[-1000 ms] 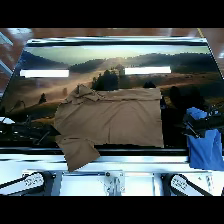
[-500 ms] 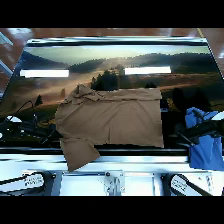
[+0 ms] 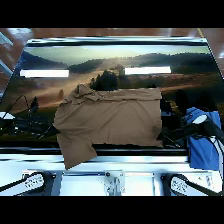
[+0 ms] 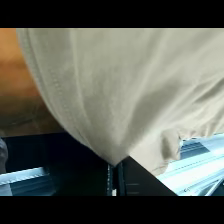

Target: Fold the shirts.

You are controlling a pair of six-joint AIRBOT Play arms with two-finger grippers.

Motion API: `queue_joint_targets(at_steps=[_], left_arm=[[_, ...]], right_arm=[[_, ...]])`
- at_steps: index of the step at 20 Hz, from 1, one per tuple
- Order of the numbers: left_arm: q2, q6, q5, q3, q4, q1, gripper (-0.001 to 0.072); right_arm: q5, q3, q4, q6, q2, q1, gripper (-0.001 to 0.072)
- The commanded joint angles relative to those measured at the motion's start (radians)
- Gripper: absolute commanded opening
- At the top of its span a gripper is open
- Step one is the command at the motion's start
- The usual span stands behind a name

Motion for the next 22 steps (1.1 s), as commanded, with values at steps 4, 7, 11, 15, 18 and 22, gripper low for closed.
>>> queue_joint_targets(at_steps=[4, 7, 11, 15, 18, 22], left_arm=[[0.065, 0.006, -0.005, 0.125, -0.013, 0.000, 0.0034], [0.244, -0.010, -0.006, 0.394, -0.013, 0.000, 0.0034], [0.460, -0.008, 0.121, 0.937, -0.013, 0.000, 0.0037], [0.567, -0.047, 0.205, 1.335, 0.006, 0.000, 0.0036], [0.632, -0.159, 0.118, 1.441, 0.112, 0.000, 0.0036], [0.684, -0.235, -0.072, 1.440, 0.203, 0.000, 0.0038]], right_arm=[[0.013, 0.108, 0.072, -0.069, 0.015, 0.175, 0.0063], [0.018, 0.391, 0.067, -0.105, 0.185, 0.175, 0.0063], [-0.214, 0.895, -0.020, -0.167, 0.451, 0.177, 0.0063], [-0.174, 1.197, -0.210, -0.101, 0.587, 0.177, 0.0063], [-0.060, 1.241, -0.271, 0.028, 0.671, 0.177, 0.0063], [0.109, 1.241, -0.310, 0.074, 0.740, 0.177, 0.0064]])
